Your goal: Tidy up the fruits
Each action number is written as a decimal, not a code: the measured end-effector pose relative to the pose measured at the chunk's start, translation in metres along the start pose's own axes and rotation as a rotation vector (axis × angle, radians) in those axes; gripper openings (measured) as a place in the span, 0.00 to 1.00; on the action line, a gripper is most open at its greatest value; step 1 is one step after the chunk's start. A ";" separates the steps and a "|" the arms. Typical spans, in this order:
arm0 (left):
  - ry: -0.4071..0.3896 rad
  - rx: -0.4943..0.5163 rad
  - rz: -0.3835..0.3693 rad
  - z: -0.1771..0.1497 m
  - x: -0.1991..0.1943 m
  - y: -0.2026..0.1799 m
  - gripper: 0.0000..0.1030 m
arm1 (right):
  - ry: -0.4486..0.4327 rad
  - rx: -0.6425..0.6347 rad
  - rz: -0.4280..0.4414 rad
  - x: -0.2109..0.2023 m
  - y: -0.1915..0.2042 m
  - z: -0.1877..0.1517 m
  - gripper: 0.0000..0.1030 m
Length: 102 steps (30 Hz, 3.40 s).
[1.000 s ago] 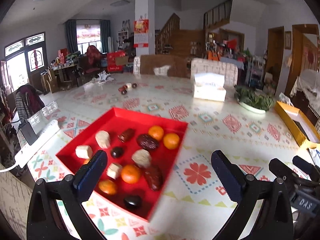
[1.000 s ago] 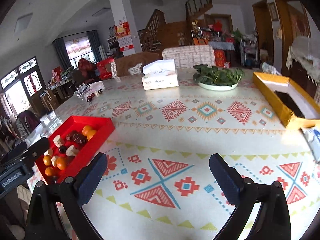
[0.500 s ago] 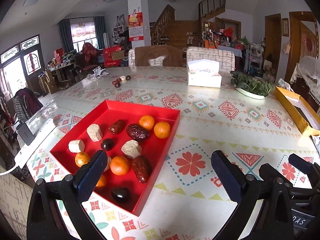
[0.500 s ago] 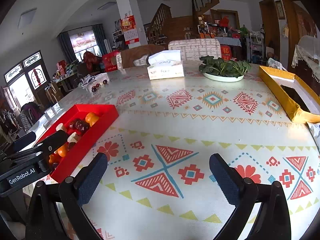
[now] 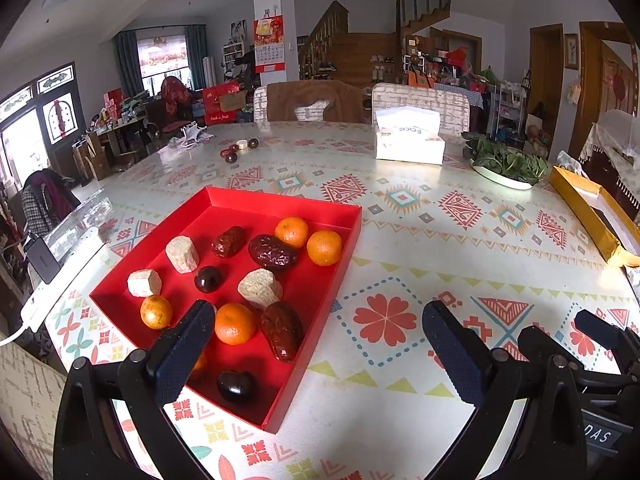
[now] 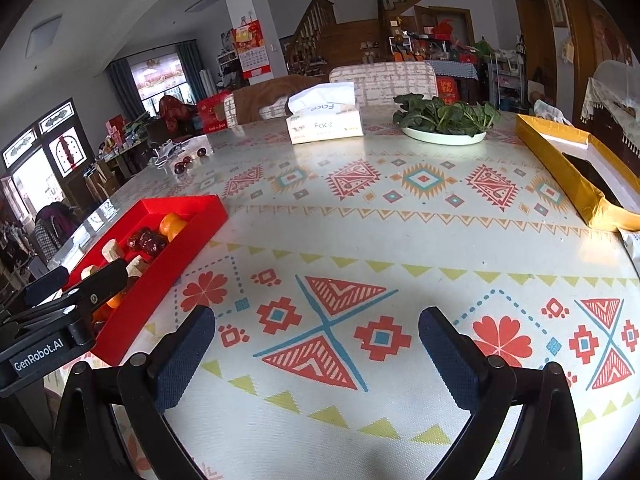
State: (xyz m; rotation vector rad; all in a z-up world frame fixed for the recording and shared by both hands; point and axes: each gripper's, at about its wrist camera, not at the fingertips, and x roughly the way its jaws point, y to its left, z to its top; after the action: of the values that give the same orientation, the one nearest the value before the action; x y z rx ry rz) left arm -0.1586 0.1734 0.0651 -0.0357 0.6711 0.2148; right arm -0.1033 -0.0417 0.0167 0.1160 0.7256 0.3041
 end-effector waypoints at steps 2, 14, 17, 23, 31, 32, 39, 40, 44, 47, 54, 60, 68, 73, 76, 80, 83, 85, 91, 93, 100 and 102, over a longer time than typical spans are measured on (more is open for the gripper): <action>0.001 -0.001 -0.003 0.000 0.000 0.001 1.00 | 0.007 0.004 0.000 0.002 -0.001 0.001 1.00; 0.002 0.008 -0.005 0.003 -0.002 0.000 1.00 | 0.051 0.028 0.011 0.011 -0.005 0.001 1.00; 0.006 0.014 -0.008 0.003 -0.002 -0.001 1.00 | 0.057 0.033 0.014 0.012 -0.005 0.001 1.00; 0.021 0.017 -0.013 0.003 0.001 -0.006 1.00 | 0.062 0.033 0.014 0.012 -0.005 0.000 1.00; 0.026 0.016 -0.016 0.002 0.003 -0.006 1.00 | 0.071 0.039 0.013 0.014 -0.005 0.000 1.00; 0.026 0.016 -0.016 0.002 0.003 -0.006 1.00 | 0.071 0.039 0.013 0.014 -0.005 0.000 1.00; 0.025 0.015 -0.017 0.002 0.002 -0.006 1.00 | 0.073 0.042 0.010 0.014 -0.005 -0.001 1.00; 0.025 0.015 -0.017 0.002 0.002 -0.006 1.00 | 0.073 0.041 0.009 0.014 -0.005 -0.001 1.00; 0.017 0.014 -0.020 0.002 0.003 -0.007 1.00 | 0.075 0.041 0.008 0.014 -0.006 -0.001 1.00; 0.014 0.011 -0.021 0.002 0.004 -0.008 1.00 | 0.077 0.041 0.007 0.014 -0.006 -0.001 1.00; 0.017 0.015 -0.023 0.002 0.004 -0.008 1.00 | 0.078 0.042 0.006 0.014 -0.006 -0.001 1.00; 0.020 0.014 -0.026 0.002 0.003 -0.009 1.00 | 0.080 0.042 0.006 0.015 -0.006 -0.001 1.00; 0.018 0.013 -0.025 0.002 0.003 -0.008 1.00 | 0.079 0.043 0.006 0.014 -0.006 -0.001 1.00; 0.012 0.009 -0.027 0.002 0.000 -0.008 1.00 | 0.071 0.045 0.004 0.014 -0.006 -0.002 1.00; -0.014 -0.001 -0.031 0.004 -0.007 -0.009 1.00 | 0.034 0.053 0.010 0.007 -0.008 -0.002 1.00; -0.123 -0.047 -0.037 0.013 -0.032 -0.002 1.00 | -0.039 0.058 0.019 -0.014 -0.010 -0.002 1.00; -0.263 -0.095 -0.030 0.026 -0.063 0.006 1.00 | -0.097 0.030 0.000 -0.034 -0.007 0.005 1.00; -0.382 -0.131 -0.013 0.036 -0.092 0.009 1.00 | -0.143 0.004 -0.005 -0.051 -0.003 0.014 1.00; -0.616 -0.240 -0.016 0.073 -0.168 0.018 1.00 | -0.290 -0.088 -0.005 -0.109 0.014 0.057 1.00; -0.659 -0.276 -0.020 0.083 -0.193 0.019 1.00 | -0.333 -0.110 0.001 -0.126 0.019 0.072 1.00; -0.654 -0.363 -0.134 0.068 -0.211 0.037 1.00 | -0.315 -0.172 0.064 -0.128 0.042 0.074 1.00; -0.615 -0.343 -0.104 0.057 -0.194 0.039 1.00 | -0.269 -0.183 0.085 -0.112 0.047 0.063 1.00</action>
State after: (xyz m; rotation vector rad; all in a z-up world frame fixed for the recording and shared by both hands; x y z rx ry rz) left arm -0.2797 0.1811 0.2315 -0.3202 0.0145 0.2238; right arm -0.1511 -0.0317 0.1449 0.0132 0.4240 0.4259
